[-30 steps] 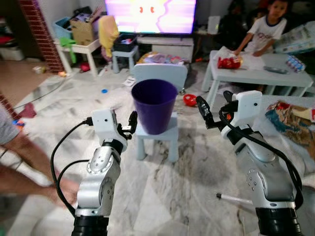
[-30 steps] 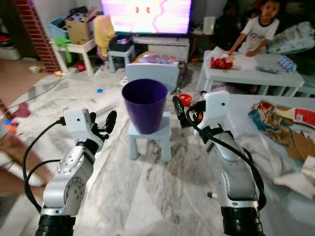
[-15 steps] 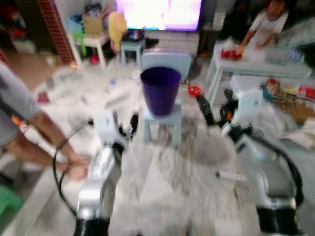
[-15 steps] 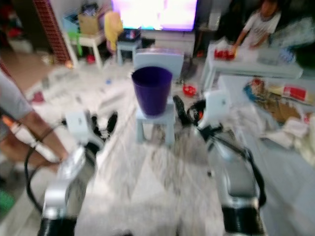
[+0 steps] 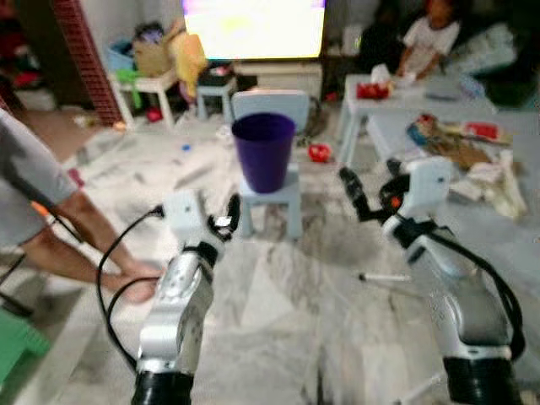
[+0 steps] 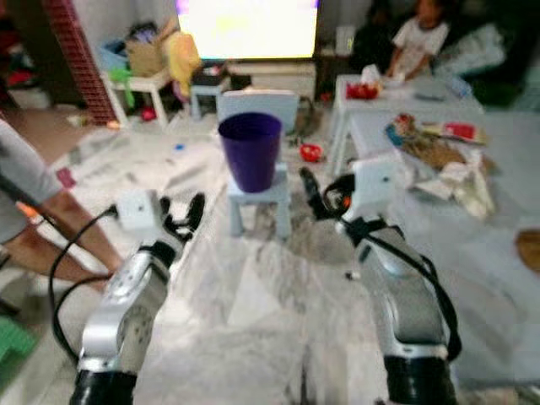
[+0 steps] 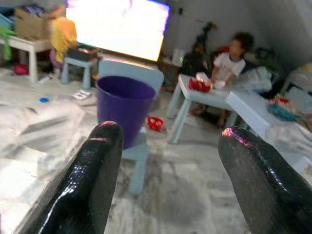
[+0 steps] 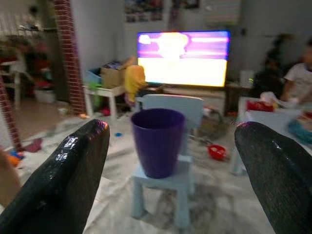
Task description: Picking trash to rubbish bin
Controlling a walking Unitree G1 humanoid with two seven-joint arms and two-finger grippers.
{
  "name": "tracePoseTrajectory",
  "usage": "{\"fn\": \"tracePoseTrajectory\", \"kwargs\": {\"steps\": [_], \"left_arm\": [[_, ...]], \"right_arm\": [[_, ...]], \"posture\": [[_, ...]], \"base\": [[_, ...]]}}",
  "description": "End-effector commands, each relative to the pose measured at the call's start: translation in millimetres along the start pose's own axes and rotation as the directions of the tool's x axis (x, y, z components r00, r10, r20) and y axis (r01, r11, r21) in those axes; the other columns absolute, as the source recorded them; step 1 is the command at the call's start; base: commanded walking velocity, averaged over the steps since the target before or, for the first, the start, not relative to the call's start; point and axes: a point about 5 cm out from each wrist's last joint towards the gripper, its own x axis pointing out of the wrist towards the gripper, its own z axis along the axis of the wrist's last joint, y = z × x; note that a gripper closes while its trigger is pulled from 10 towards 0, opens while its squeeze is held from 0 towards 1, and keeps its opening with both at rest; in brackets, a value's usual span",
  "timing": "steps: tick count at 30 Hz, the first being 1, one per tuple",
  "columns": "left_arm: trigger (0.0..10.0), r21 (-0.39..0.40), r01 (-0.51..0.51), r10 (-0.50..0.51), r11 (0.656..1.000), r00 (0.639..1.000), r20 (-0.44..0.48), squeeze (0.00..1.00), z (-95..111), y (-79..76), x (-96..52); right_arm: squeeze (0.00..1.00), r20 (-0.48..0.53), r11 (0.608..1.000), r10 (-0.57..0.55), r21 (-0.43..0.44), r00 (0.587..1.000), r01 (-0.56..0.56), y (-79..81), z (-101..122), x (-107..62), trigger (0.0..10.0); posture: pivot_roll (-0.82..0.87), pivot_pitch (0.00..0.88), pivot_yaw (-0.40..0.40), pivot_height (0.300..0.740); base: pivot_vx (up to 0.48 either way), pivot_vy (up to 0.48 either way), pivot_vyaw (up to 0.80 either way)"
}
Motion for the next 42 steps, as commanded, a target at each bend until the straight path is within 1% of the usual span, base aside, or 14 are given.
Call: {"fn": "tracePoseTrajectory", "kwargs": {"steps": [1, 11, 19, 25, 28, 33, 42], "left_arm": [[10.0, 0.000, -0.005, 0.005, 1.000, 1.000, 0.011, 0.00, 3.8, 1.2, 1.8], [10.0, -0.007, 0.001, -0.001, 1.000, 1.000, 0.016, 0.00, 6.1, 1.3, 1.9], [10.0, -0.018, -0.016, 0.016, 1.000, 1.000, 0.018, 0.00, 7.0, 3.6, 1.6], [10.0, -0.011, -0.035, 0.035, 0.999, 0.999, 0.022, 0.00, 8.4, 7.0, 1.9], [10.0, -0.013, -0.040, 0.040, 0.999, 0.999, 0.023, 0.00, 9.7, 8.5, 3.2], [10.0, -0.006, -0.043, 0.043, 0.999, 0.999, 0.027, 0.00, 10.6, 9.5, 3.8], [10.0, -0.001, -0.046, 0.046, 0.999, 0.999, 0.020, 0.00, 9.3, 9.3, 3.4]], "right_arm": [[1.00, 0.008, 1.000, -0.008, 0.000, 1.000, 0.008, -1.8, 3.7, 1.6, 10.0], [1.00, 0.011, 1.000, -0.015, 0.005, 1.000, 0.015, -0.8, 3.4, 1.7, 10.0], [0.99, 0.019, 1.000, -0.026, 0.001, 0.999, 0.026, -2.0, 5.3, 2.7, 10.0], [0.99, 0.024, 0.998, -0.060, -0.009, 0.998, 0.060, -7.3, 6.8, 2.9, 10.0], [0.99, 0.030, 0.997, -0.080, -0.013, 0.996, 0.080, -10.5, 8.3, 2.9, 10.0], [0.99, 0.031, 0.997, -0.081, -0.012, 0.996, 0.082, -10.0, 8.2, 3.1, 10.0], [0.99, 0.031, 0.996, -0.089, -0.013, 0.996, 0.089, -11.1, 7.7, 2.7, 10.0]], "posture": [[-0.04, 0.000, -0.013, 0.740], [-0.04, 0.000, -0.004, 0.740], [-0.04, 0.000, -0.004, 0.740], [-0.04, 0.000, -0.003, 0.740], [-0.04, 0.000, -0.001, 0.740], [-0.04, 0.000, 0.001, 0.740], [-0.04, 0.000, 0.003, 0.740]], "base": [[0.000, 0.000, -0.80], [0.000, 0.000, -0.80], [0.000, 0.000, -0.80], [0.000, 0.000, -0.80], [0.000, 0.356, -0.80], [0.000, 0.385, -0.80], [0.000, 0.000, -0.80]]}}
